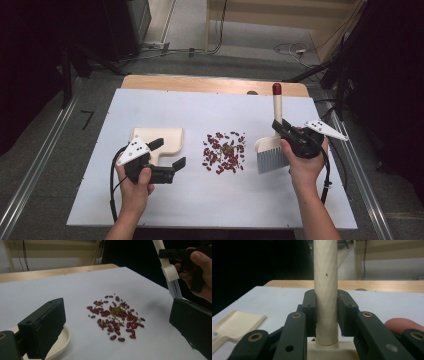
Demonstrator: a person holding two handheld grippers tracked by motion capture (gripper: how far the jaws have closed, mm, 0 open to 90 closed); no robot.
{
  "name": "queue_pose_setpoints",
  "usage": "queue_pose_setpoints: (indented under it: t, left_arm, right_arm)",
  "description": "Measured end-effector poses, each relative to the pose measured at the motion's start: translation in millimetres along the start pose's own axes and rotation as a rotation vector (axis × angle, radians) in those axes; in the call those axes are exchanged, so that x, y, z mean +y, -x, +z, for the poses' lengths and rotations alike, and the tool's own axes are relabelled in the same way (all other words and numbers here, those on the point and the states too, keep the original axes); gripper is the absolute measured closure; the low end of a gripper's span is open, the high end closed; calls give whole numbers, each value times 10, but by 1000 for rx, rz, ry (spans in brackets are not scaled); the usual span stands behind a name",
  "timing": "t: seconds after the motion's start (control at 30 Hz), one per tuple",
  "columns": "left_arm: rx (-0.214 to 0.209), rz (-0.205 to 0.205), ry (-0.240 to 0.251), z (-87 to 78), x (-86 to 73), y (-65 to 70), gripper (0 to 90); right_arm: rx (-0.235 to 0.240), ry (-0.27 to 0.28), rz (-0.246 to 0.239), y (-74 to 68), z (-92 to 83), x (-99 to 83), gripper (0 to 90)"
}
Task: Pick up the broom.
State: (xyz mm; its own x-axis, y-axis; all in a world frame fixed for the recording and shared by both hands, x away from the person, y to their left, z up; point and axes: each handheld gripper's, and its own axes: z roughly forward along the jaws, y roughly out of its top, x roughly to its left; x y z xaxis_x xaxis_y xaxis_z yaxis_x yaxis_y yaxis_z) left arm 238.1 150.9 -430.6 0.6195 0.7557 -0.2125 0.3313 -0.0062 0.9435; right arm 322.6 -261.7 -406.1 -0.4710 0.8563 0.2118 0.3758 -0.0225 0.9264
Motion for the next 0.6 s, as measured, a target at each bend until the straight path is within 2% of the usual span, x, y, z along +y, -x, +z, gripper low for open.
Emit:
queue_pose_setpoints:
  t: [0.13,0.2,0.23,0.27,0.33,0.47,0.6]
  left_arm:
    - [-28,-14,10,118,99,86,9]
    - [-61,-25,8,165,141,132,9]
    - [-76,-24,3,186,155,155,9]
    - [-86,-26,0,207,165,180,9]
    - [-105,-35,-7,246,174,217,13]
    - [-130,-58,-39,331,158,303,84]
    - [-180,-86,-68,416,132,417,183]
  right_arm:
    - [38,16,-15,-175,11,3,700]
    - [54,21,-21,-265,17,-10,699]
    - [72,25,-36,-364,26,-31,699]
    - [72,25,-36,-364,26,-31,699]
    - [89,25,-52,-465,37,-50,699]
    - [121,30,-71,-649,61,-87,699]
    - [146,31,-103,-815,71,-129,699]
